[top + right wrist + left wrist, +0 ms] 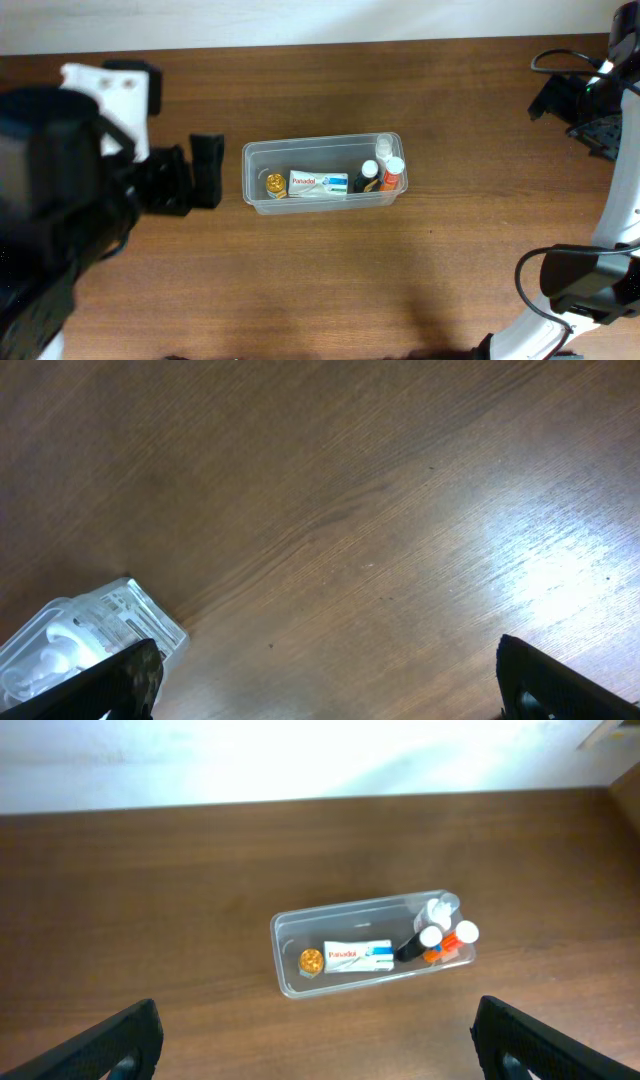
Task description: Pack container
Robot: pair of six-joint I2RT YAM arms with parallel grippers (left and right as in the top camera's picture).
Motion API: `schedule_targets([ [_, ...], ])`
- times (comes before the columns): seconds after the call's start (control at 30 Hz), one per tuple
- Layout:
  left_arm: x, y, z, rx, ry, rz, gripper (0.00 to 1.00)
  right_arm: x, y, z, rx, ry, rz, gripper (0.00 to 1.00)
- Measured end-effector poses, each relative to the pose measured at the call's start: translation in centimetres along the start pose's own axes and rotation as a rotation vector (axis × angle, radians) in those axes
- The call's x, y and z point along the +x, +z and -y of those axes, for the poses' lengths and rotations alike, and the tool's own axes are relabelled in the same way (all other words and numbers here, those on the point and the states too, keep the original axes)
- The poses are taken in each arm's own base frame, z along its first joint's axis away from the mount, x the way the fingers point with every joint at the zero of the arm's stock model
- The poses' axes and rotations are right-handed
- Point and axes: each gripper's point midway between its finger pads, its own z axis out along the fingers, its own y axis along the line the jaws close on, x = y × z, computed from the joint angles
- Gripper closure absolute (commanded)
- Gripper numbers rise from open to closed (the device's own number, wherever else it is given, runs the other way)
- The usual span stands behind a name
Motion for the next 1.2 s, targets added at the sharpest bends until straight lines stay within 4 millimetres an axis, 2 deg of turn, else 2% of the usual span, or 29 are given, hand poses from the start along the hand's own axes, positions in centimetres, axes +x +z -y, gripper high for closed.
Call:
schedule_targets([
  [0.2, 0.8, -4.4, -0.4, 0.018, 0.028, 0.092, 0.01, 0.0, 0.0, 0.0, 0.000, 0.000, 0.000, 0.02],
  [0.37, 3.0, -5.3, -1.2, 0.002, 0.036, 0.074, 0.01, 0.0, 0.0, 0.0, 0.000, 0.000, 0.000, 0.02],
  [0.43, 3.4, -4.6, -1.4, -0.009, 0.035, 0.076, 0.01, 0.0, 0.0, 0.0, 0.000, 0.000, 0.000, 0.02],
  [0.67, 1.4, 0.3, -1.3, 0.005, 0.027, 0.304, 0.01, 0.0, 0.0, 0.0, 0.000, 0.000, 0.000, 0.02],
  [0.77, 2.0, 2.3, -2.1, -0.003, 0.007, 0.407, 0.01, 0.0, 0.0, 0.0, 0.000, 0.000, 0.000, 0.02],
  [0.83, 2.7, 3.3, -2.7, -0.007, -0.003, 0.464, 0.01, 0.0, 0.0, 0.0, 0.001, 0.000, 0.000, 0.02],
  [1.2, 11.0, 8.9, -4.6, 0.024, -0.010, 0.657, 0.01, 0.0, 0.0, 0.0, 0.000, 0.000, 0.000, 0.02],
])
